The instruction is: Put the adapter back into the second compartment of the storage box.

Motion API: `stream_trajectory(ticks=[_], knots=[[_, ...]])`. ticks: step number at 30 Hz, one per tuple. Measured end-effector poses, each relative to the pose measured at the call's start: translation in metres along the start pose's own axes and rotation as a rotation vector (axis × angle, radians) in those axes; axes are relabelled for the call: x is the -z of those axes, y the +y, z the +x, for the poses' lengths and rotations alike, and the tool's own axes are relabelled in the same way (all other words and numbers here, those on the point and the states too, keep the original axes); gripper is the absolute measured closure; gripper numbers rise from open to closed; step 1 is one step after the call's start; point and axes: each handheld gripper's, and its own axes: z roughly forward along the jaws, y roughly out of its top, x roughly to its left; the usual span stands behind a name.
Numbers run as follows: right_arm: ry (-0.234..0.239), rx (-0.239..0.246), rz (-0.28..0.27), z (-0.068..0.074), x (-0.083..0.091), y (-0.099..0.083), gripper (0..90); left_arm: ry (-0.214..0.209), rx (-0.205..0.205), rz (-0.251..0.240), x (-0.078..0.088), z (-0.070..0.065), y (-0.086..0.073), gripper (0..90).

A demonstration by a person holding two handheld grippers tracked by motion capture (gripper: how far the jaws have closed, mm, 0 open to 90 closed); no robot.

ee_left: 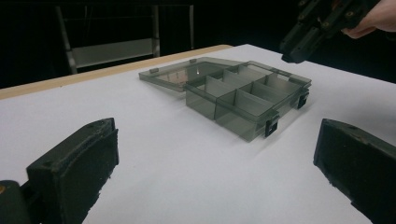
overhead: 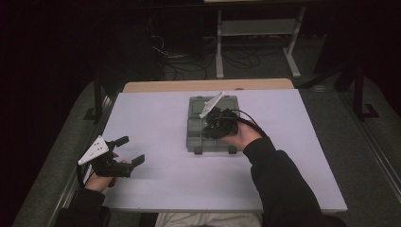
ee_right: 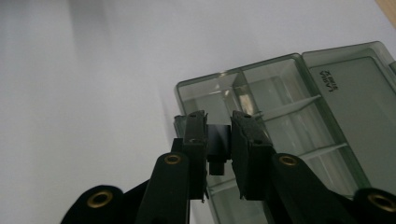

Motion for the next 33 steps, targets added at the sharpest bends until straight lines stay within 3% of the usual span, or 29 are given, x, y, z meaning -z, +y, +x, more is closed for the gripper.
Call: stream_trajectory(ticks=[20, 26, 33], knots=[[-0.041, -0.06, 0.018, -0.03, -0.004, 0.014, 74.5, -0.002, -0.001, -0.003, 0.0, 0.0, 0.0, 0.0], [-0.041, -0.12, -0.008, -0.046, -0.011, 0.014, 74.5, -0.003, 0.001, -0.007, 0.0, 0.0, 0.001, 0.0], [-0.054, -0.185, 0.012, -0.062, -0.025, 0.006, 74.5, -0.004, 0.002, -0.008, 0.0, 0.0, 0.001, 0.0]])
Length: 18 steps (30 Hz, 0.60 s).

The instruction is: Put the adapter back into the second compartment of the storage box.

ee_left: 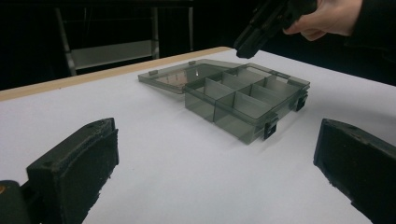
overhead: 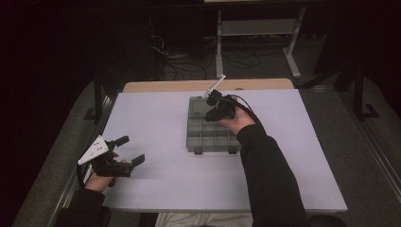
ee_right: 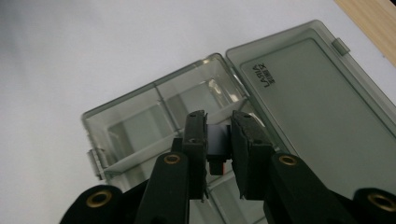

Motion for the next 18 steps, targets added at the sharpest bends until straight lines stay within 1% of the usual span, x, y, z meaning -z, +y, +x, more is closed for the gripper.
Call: stream_trajectory(ticks=[3, 6, 10, 13, 16, 18], knots=[[-0.013, -0.002, 0.01, -0.004, -0.005, -0.001, 74.5, 0.001, -0.001, -0.003, 0.0, 0.0, 0.0, 0.0], [-0.017, -0.01, 0.011, -0.006, -0.008, -0.001, 74.4, 0.003, -0.002, -0.003, 0.001, 0.0, 0.001, 0.0], [-0.025, -0.017, 0.029, -0.009, -0.014, -0.002, 74.4, 0.001, -0.004, -0.005, 0.001, 0.0, 0.001, 0.0], [-0.022, -0.018, 0.034, -0.009, -0.018, -0.002, 74.4, 0.001, -0.003, -0.005, 0.0, 0.0, 0.001, 0.0], [-0.018, -0.007, 0.05, -0.009, -0.024, -0.001, 74.2, 0.0, -0.003, -0.004, 0.0, 0.0, 0.001, 0.0], [-0.015, -0.008, 0.061, -0.009, -0.028, -0.001, 74.2, 0.001, -0.002, -0.005, 0.0, 0.0, 0.001, 0.0]])
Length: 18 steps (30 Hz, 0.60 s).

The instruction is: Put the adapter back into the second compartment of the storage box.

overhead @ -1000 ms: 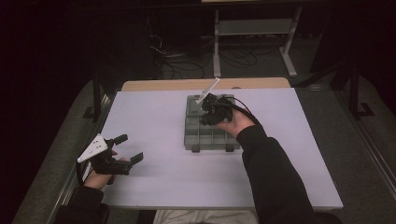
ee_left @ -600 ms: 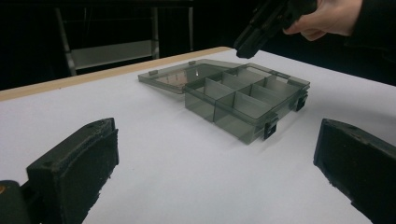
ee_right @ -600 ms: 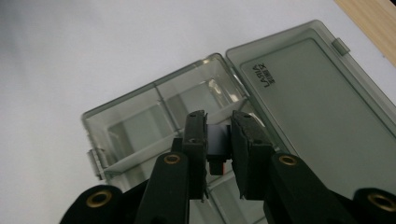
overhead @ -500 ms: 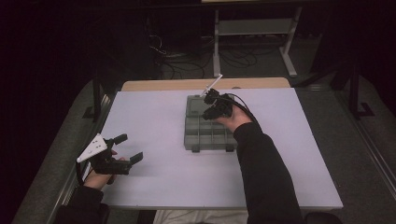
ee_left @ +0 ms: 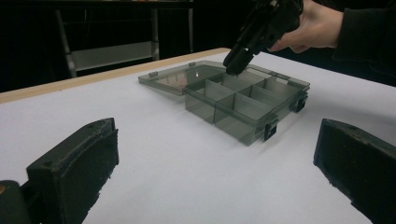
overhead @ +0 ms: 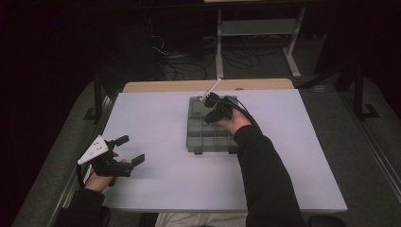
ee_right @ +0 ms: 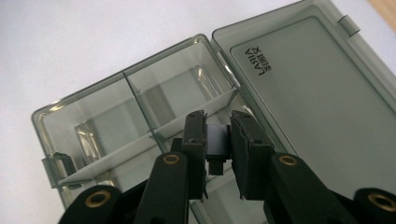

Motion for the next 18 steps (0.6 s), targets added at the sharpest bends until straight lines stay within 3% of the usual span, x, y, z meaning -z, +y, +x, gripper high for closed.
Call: stream_trajectory(ticks=[16, 18], knots=[[0.005, 0.012, 0.068, 0.003, -0.019, 0.001, 75.4, -0.004, -0.009, 0.005, -0.001, 0.0, 0.0, 0.0], [0.006, 0.013, 0.07, 0.004, -0.02, 0.001, 72.2, -0.007, -0.01, 0.007, -0.001, 0.0, 0.0, 0.0]])
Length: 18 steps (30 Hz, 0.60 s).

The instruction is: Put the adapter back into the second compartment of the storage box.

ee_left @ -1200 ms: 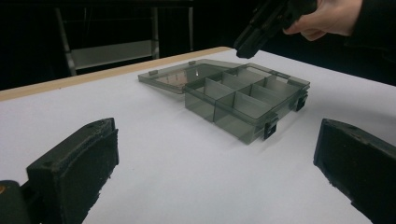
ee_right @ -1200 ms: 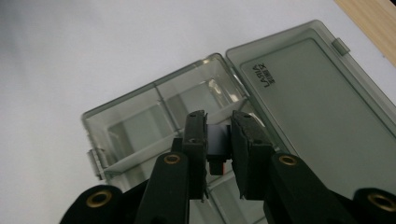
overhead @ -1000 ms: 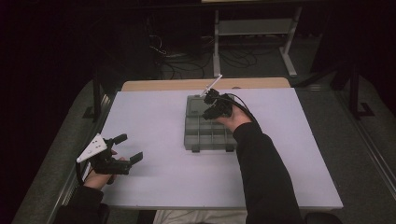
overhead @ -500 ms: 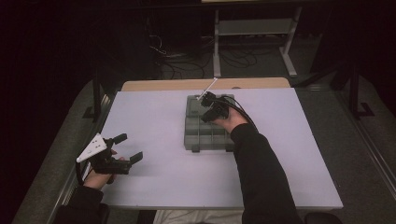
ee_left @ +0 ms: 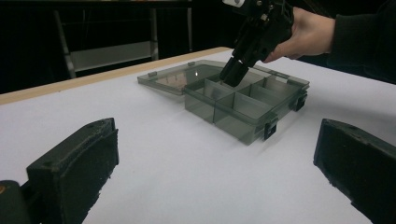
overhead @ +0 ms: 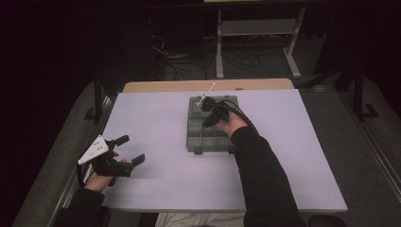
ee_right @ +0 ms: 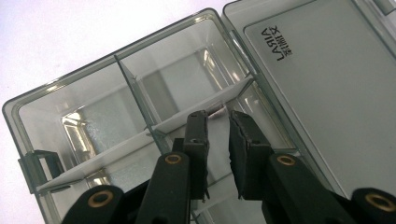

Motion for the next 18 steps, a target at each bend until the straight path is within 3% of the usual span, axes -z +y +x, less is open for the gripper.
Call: stream_trajectory(ticks=[11, 18], knots=[[-0.004, -0.004, -0.018, 0.006, 0.007, 0.001, 50.4, 0.004, 0.001, 0.0, 0.001, 0.001, 0.0, 0.0], [-0.018, -0.038, -0.048, 0.007, 0.019, 0.0, 36.0, 0.005, 0.001, 0.001, 0.001, 0.001, 0.0, 0.0]])
